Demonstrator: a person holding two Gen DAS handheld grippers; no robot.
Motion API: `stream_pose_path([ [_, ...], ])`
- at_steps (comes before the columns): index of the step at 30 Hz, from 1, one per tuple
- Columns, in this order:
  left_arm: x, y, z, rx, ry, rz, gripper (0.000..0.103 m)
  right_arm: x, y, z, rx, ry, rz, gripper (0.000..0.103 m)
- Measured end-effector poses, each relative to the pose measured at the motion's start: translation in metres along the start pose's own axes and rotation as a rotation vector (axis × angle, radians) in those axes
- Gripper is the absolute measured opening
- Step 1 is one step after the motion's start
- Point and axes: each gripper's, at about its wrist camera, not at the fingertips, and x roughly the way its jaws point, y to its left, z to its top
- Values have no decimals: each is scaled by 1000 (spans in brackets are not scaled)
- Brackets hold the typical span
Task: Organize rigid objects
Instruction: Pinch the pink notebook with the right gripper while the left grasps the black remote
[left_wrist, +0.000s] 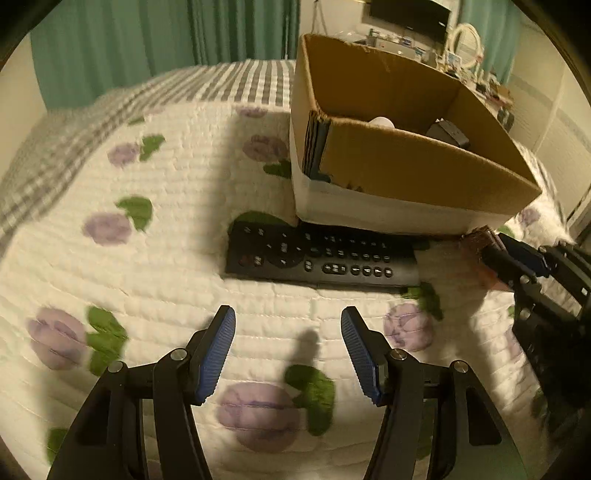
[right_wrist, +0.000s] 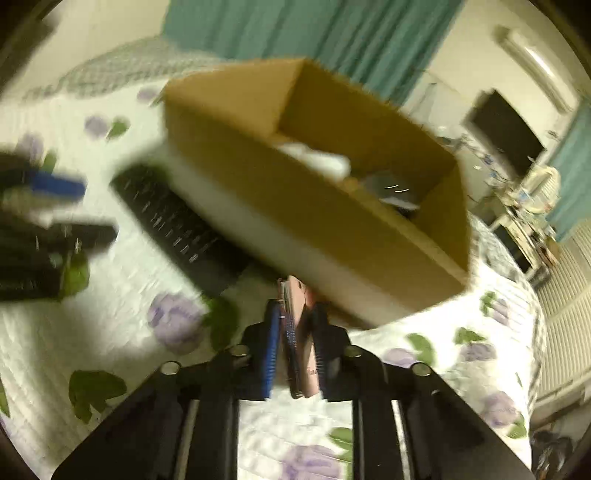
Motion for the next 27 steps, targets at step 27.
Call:
stream_pose_path([
  [27,44,9,12,-476,-36,-179,43,0,-33,0,169,37,87,11],
])
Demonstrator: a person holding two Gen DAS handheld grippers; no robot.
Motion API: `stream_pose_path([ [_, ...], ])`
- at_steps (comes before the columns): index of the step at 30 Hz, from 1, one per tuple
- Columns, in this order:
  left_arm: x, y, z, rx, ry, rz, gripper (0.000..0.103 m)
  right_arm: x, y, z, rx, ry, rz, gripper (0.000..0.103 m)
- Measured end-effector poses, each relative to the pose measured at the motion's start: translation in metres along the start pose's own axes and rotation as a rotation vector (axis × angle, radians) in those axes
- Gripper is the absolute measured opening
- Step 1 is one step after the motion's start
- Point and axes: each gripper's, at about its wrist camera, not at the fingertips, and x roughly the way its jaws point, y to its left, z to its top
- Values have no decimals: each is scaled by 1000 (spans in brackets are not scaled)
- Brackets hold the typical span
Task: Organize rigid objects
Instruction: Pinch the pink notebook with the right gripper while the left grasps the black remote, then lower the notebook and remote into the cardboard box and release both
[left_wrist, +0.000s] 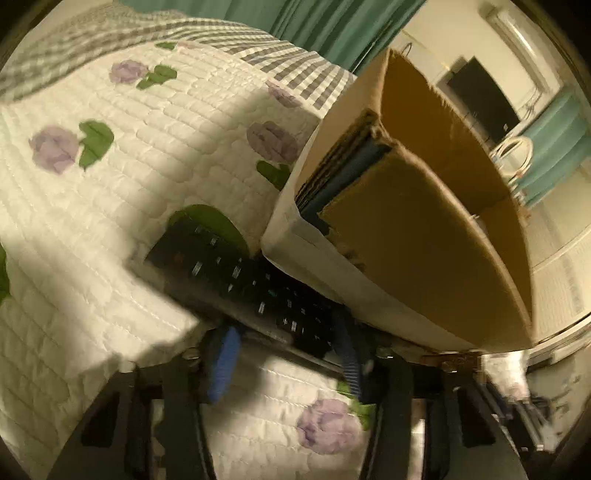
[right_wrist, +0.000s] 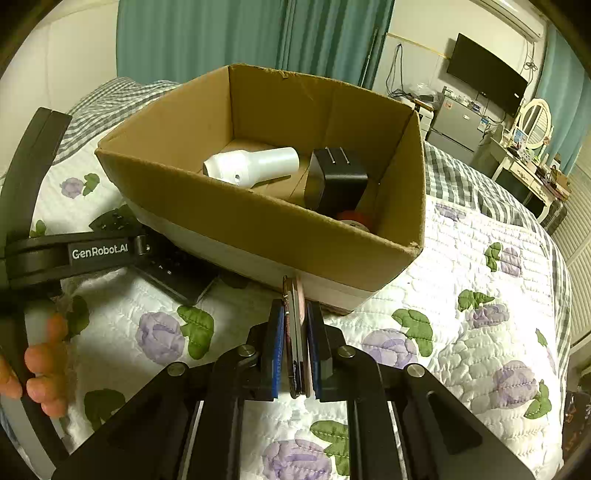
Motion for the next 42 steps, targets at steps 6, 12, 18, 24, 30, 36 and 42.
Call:
stream_pose_path([
  [6,-21,13,-3,-34,14,-79,27,-5,0,0,-3,-9,-6,11],
  [12,-52,5,-4,60,-6,-62,22,-27,-1,1,20,-41,31,9],
  [18,-94,-12,-21,198,-92,-15,18,-57,-1,1,65,-102,72,9],
  [24,-128,-34,-33,289,-169,-9,18,-82,0,-2,99,-142,103,9],
  [30,-160,-57,-33,360,-235,5,18,-109,-4,-1,123,-189,117,9],
  [36,-178,-82,-19,439,-289,21,18,-136,-11,21,118,-261,109,9],
  [42,-181,-110,5,510,-330,44,18,-150,-21,53,109,-331,92,9],
])
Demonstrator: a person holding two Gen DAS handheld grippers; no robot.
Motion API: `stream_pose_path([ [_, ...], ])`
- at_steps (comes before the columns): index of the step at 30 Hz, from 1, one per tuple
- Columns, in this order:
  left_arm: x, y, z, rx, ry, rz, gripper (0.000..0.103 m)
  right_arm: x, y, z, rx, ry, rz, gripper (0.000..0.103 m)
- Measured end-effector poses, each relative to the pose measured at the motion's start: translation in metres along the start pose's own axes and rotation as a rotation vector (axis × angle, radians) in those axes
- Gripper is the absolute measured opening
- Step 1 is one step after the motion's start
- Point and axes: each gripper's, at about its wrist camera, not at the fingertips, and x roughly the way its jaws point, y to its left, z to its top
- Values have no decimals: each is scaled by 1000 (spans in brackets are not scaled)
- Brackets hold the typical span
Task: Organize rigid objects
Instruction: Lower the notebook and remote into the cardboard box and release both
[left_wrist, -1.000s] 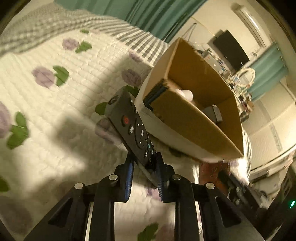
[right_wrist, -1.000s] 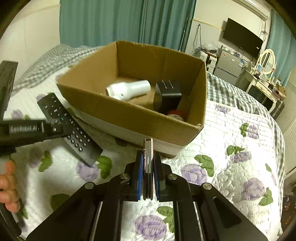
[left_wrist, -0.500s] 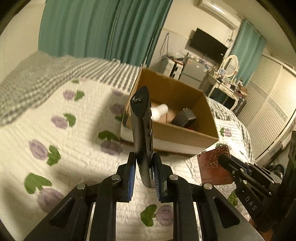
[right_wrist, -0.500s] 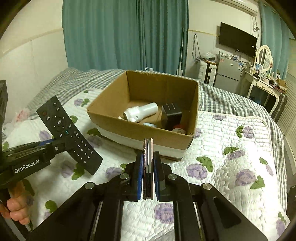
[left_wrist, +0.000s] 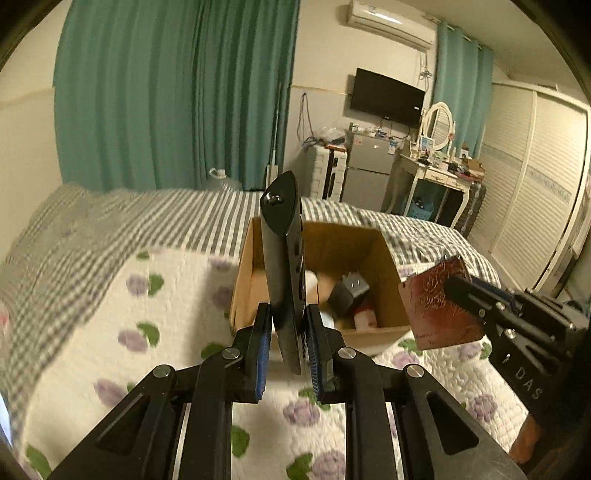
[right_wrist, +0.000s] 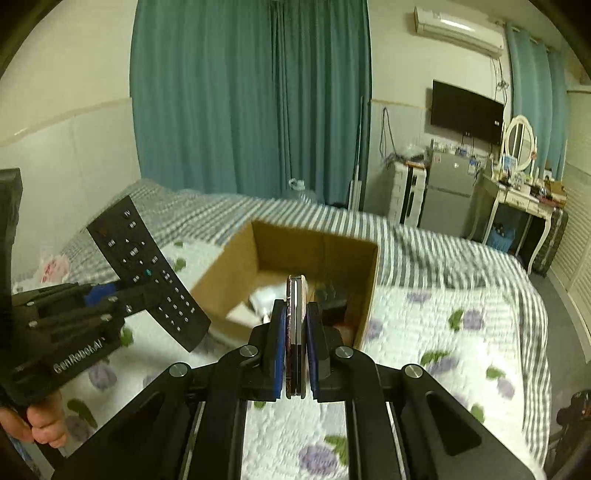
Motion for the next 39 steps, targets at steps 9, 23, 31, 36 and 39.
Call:
stream_pose_path([
  [9,42,-7,47,61,-20,37,18,26,-10,50,-15,-65,-1,9],
  [23,141,-7,60,131,64,78,18,122,-31,64,6,-10,1,9],
  [31,175,-6,50,161,125,77,18,160,-41,46,22,60,4,9],
  [36,187,-4,51,161,139,79,19,167,-48,45,36,67,5,9],
  [39,186,-5,54,168,125,84,25,170,-48,46,47,71,12,9],
])
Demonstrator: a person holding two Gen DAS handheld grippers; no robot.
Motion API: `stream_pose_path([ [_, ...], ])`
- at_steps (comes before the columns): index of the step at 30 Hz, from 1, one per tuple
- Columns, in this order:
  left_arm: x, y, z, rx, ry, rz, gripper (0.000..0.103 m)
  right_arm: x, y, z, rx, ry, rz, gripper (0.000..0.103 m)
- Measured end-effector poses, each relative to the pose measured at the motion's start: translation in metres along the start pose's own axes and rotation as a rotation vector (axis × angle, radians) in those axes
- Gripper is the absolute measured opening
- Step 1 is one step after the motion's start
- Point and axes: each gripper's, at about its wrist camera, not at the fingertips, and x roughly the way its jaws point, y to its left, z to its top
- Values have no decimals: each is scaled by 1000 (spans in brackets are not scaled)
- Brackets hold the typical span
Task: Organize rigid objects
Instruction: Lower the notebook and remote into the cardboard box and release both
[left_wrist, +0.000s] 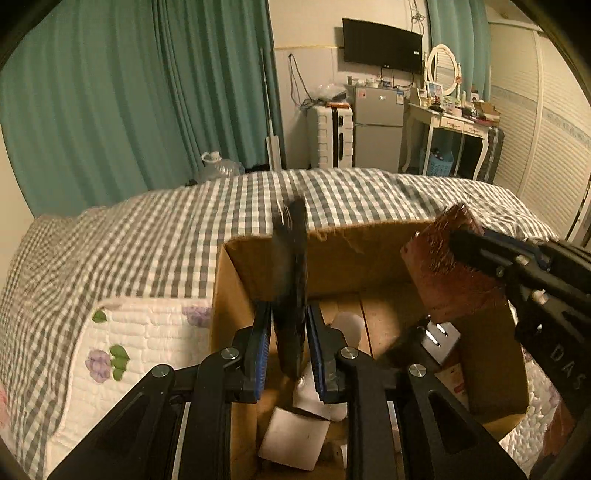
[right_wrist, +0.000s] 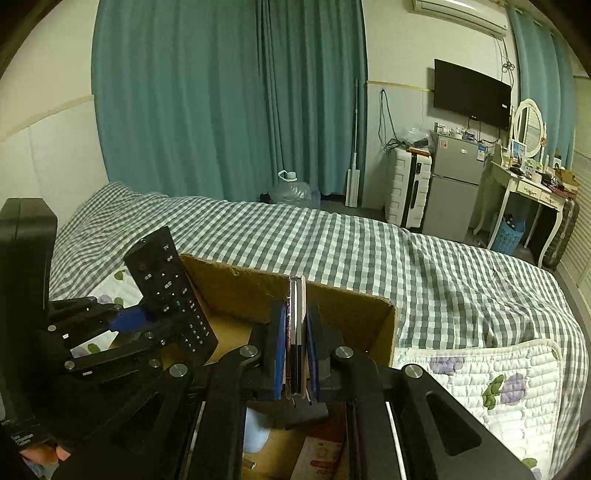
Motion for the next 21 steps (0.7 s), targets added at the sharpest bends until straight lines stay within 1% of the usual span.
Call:
stream_pose_path([
  [1,-4,-1,2,7,-15,11,37,1,-1,0,6,2,5,9],
  [2,-7,-1,4,12,-28,20,56,2,-2,-1,14,6,13,9],
  [3,-9,-1,5,13,-40,26,58,3,-1,-1,20,8,16,9],
  [4,-14,1,7,9,-63,31,58,5,-4,-1,30,11,22,9],
  [5,-16,2,9,7,-70,28,58,8,-6,0,36,18,32,9],
  [9,-17,7,12,-7,-67,25,58,18,-8,0,55,30,47,10],
  [10,-16,8,11,-8,-65,28,58,20,-9,0,59,32,41,12],
  [11,-15,9,10,-10,-63,28,58,20,-10,-1,66,26,35,17],
  [13,-15,10,8,-16,-63,25,58,16,-15,2,83,5,26,47],
  [14,-15,11,7,-21,-63,18,58,13,-17,3,94,-9,21,50],
  [18,-17,12,6,-26,-63,14,58,-1,-22,8,110,-31,-4,50],
  [21,-27,9,7,-25,-79,14,58,-14,-24,10,113,-40,-30,50],
])
